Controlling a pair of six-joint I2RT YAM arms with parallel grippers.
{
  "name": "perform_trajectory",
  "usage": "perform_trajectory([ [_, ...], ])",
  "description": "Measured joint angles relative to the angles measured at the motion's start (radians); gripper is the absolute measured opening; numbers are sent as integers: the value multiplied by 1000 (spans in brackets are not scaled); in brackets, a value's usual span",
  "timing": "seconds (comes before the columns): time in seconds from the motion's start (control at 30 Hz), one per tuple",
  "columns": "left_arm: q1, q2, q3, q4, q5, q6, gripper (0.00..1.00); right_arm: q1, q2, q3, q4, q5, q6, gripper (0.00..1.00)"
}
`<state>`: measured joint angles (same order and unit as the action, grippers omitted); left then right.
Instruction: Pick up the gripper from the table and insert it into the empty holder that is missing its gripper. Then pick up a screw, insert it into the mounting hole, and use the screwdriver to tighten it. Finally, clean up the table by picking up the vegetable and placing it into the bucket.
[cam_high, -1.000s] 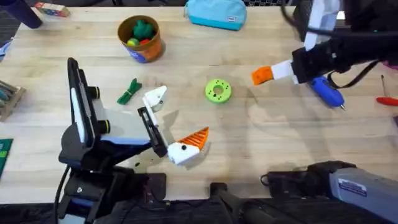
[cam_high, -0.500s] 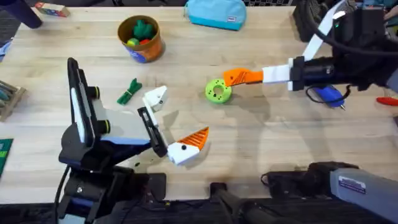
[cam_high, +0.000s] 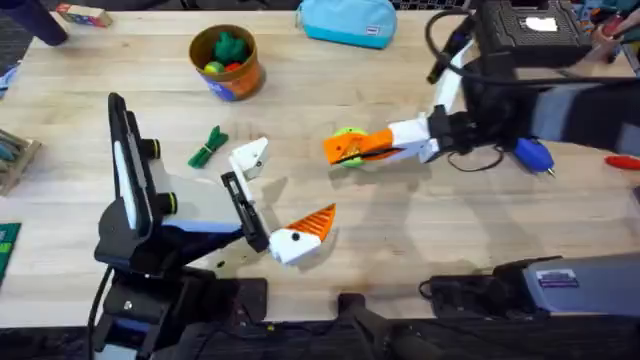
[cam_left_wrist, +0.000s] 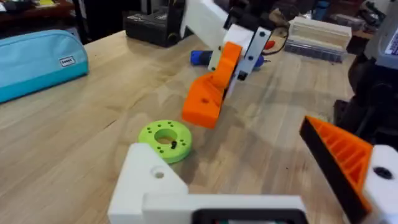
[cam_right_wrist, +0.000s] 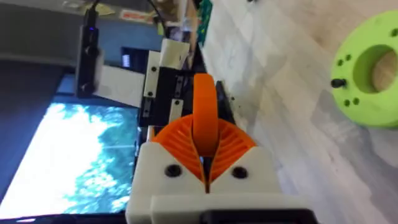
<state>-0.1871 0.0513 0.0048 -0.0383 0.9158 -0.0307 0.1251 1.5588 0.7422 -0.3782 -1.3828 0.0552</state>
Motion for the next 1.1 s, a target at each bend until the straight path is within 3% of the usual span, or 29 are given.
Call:
perform_trajectory([
  [0.27,0,0,0,0,0,0,990,83,113,-3,182,-46,169,10],
  [0.57,0,0,0,0,0,0,990,136,117,-6,480,-25,458,10],
  [1.1,0,0,0,0,0,0,990,261,117,-6,757,30,765,10],
])
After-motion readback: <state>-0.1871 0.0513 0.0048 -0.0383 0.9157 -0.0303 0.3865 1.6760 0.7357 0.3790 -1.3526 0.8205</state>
